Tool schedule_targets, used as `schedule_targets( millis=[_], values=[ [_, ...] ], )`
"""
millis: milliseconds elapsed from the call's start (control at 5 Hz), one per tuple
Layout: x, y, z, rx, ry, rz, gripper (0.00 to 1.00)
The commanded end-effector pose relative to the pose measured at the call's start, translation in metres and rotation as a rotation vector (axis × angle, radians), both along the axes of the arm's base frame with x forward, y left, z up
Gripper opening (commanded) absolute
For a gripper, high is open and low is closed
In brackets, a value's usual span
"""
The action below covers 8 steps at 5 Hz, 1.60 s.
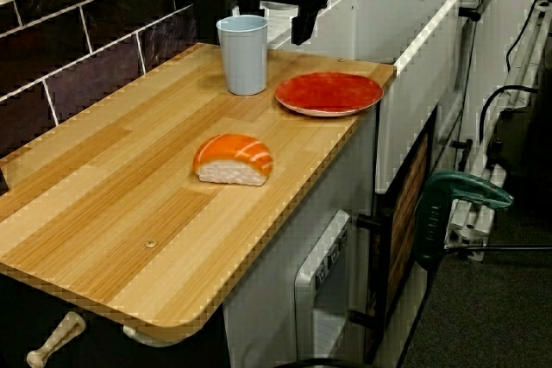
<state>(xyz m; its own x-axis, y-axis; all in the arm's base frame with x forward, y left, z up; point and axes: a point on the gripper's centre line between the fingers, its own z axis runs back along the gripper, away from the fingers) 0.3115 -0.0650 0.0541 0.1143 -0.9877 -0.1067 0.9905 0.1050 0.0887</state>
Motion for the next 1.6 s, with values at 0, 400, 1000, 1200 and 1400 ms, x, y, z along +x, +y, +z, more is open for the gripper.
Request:
schedule_targets(
  millis=[0,400,1000,1200,1400],
  values=[
    [-0.003,0.037,0.008,-0.002,-0.032,0.043,1.0],
    [-0.001,0.071,0.01,0.002,-0.03,0.077,1.0],
    [0.003,0.115,0.011,0.016,-0.008,0.098,1.0],
    [0.009,0.135,0.014,0.013,-0.006,0.111,1.0],
    [0.015,0.162,0.016,0.015,-0.008,0.133,1.0]
  ],
)
